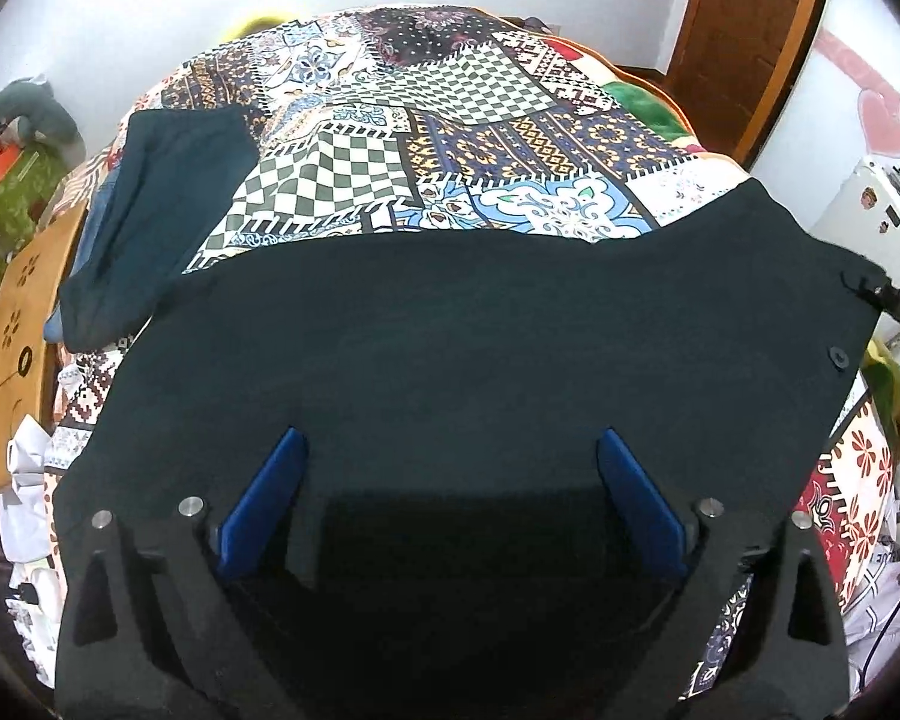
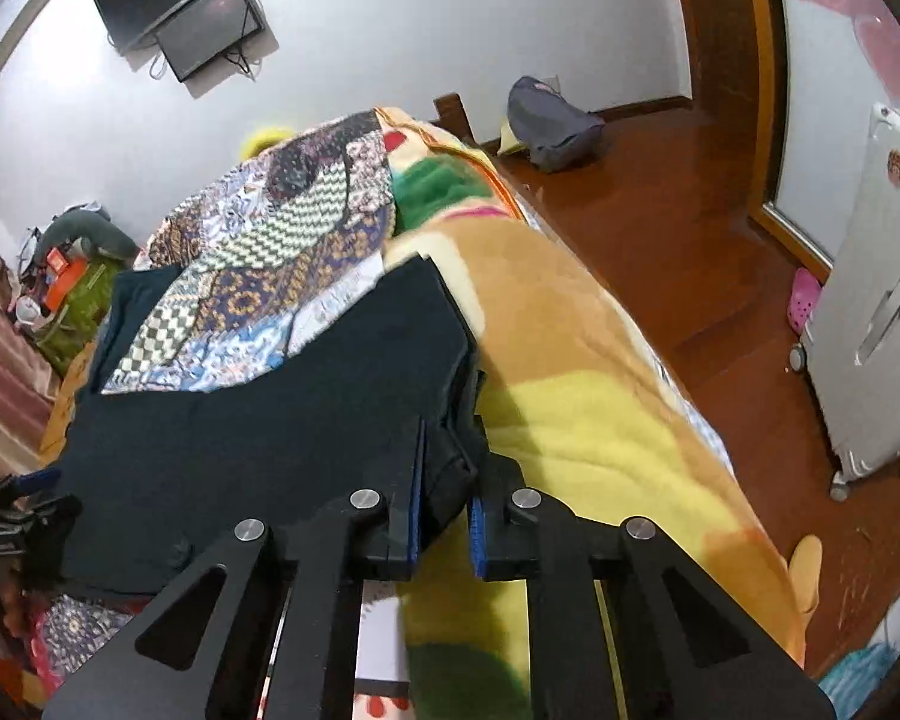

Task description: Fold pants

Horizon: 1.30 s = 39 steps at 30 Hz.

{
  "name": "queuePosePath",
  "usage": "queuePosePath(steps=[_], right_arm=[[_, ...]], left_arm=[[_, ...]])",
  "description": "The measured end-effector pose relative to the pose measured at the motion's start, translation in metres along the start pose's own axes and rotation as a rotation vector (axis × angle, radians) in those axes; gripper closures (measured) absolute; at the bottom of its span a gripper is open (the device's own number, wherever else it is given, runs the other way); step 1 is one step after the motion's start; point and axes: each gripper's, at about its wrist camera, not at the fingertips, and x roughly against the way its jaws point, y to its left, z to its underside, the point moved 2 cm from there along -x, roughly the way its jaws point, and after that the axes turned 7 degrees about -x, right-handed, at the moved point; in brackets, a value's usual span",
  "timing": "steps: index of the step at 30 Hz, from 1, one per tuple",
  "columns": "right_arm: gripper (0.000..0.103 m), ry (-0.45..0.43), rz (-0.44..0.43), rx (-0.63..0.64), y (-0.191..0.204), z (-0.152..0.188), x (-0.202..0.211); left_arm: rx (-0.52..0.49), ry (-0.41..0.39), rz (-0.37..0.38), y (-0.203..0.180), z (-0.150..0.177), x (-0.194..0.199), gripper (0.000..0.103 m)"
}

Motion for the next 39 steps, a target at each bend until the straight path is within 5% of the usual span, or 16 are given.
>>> queuePosePath(steps=[13, 22, 30, 39], right_arm=[[0.093, -0.158, -0.188, 0.152, 0.11, -0.059, 0.038], [0.093, -0.182, -0.359, 0.25, 0.208, -0.059, 0.031], [0.093, -0.007, -0.488, 0.352, 0.277, 0.005, -0.011], [0.093, 0.218, -0.477, 0.545, 0.3, 0.095, -0.047]], left_arm=[[0.125, -0.19, -0.084, 0.053, 0.008, 0.076, 0.004], [0.18, -0.279, -0.158, 0.085, 0.033, 0.123, 0.004], [0.236, -0.283, -0.188, 0.1, 0.065, 0.14, 0.004], [0.284, -0.236, -0.208, 0.108, 0.094, 0.134, 0.004]])
